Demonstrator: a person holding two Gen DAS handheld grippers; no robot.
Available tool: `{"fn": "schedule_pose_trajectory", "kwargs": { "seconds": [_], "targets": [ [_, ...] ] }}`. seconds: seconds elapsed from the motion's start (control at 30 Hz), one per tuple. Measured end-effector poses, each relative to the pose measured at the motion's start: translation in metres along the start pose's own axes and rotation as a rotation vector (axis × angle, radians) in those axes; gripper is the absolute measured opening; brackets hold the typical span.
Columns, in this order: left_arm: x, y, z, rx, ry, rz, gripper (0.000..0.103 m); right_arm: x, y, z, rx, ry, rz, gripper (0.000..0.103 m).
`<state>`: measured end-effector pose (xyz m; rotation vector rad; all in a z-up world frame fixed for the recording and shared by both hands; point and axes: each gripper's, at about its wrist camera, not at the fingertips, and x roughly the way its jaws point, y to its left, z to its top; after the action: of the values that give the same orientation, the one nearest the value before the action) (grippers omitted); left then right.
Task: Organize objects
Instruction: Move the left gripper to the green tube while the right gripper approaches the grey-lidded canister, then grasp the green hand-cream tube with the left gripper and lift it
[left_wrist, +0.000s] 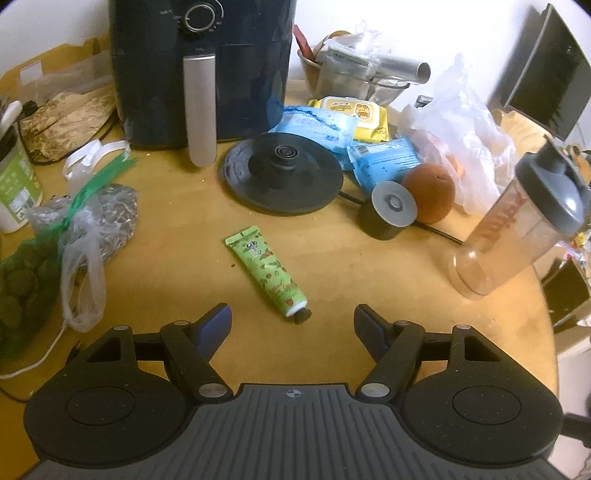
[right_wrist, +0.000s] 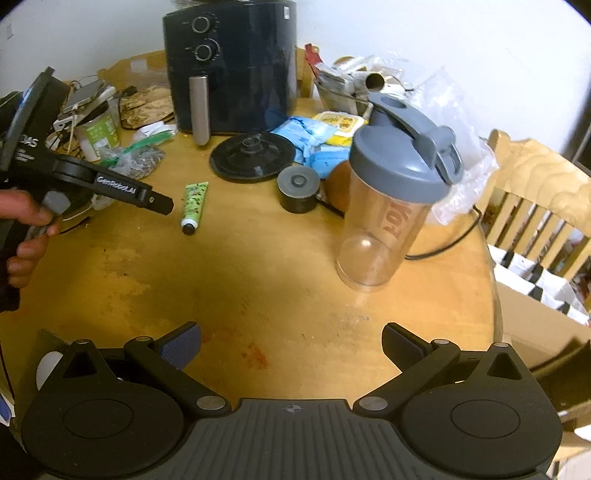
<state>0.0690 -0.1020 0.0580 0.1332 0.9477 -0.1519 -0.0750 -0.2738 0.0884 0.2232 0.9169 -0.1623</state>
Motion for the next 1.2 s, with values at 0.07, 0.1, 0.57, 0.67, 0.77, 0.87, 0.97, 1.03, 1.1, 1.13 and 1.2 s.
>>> {"fn": "schedule_pose_trajectory", "kwargs": {
  "seconds": [0.07, 0.1, 0.57, 0.67, 0.77, 0.87, 0.97, 1.03, 1.1, 1.13, 1.2],
  "targets": [
    [0.008, 0.0, 0.002, 0.003, -0.003, 0.001, 0.072, 0.0, -0.001, -0.002, 0.002, 0.005, -0.001, 0.103],
    [0.011, 0.0, 0.003, 0.004, -0.004, 0.003, 0.071, 0.0, -0.002, -0.003, 0.007, 0.008, -0.003, 0.103],
    [0.068, 0.012, 0.019, -0.045, 0.043, 0.035, 0.044, -0.001, -0.005, -0.009, 0.028, 0.038, -0.012, 0.103],
    [0.077, 0.016, 0.019, -0.061, 0.06, 0.031, 0.042, -0.001, -0.008, -0.01, 0.036, 0.039, -0.016, 0.103],
    [0.082, 0.016, 0.02, -0.059, 0.061, 0.03, 0.037, -0.001, -0.011, -0.009, 0.054, 0.04, -0.015, 0.103],
    [0.084, 0.014, 0.022, -0.052, 0.06, 0.035, 0.035, 0.0, -0.012, -0.008, 0.055, 0.039, -0.01, 0.103],
    [0.084, 0.013, 0.022, -0.035, 0.06, 0.056, 0.028, 0.001, -0.012, -0.008, 0.052, 0.043, -0.003, 0.103],
    [0.084, 0.012, 0.02, -0.015, 0.058, 0.06, 0.028, 0.003, -0.011, -0.006, 0.044, 0.044, 0.005, 0.103],
    [0.083, 0.011, 0.019, 0.004, 0.066, 0.068, 0.028, 0.005, -0.009, -0.004, 0.029, 0.048, 0.018, 0.103],
    [0.082, 0.011, 0.019, 0.011, 0.073, 0.07, 0.028, 0.007, -0.008, -0.003, 0.023, 0.049, 0.023, 0.103],
    [0.081, 0.012, 0.017, 0.013, 0.083, 0.07, 0.028, 0.009, -0.005, 0.0, 0.004, 0.05, 0.037, 0.103]
  ]
}}
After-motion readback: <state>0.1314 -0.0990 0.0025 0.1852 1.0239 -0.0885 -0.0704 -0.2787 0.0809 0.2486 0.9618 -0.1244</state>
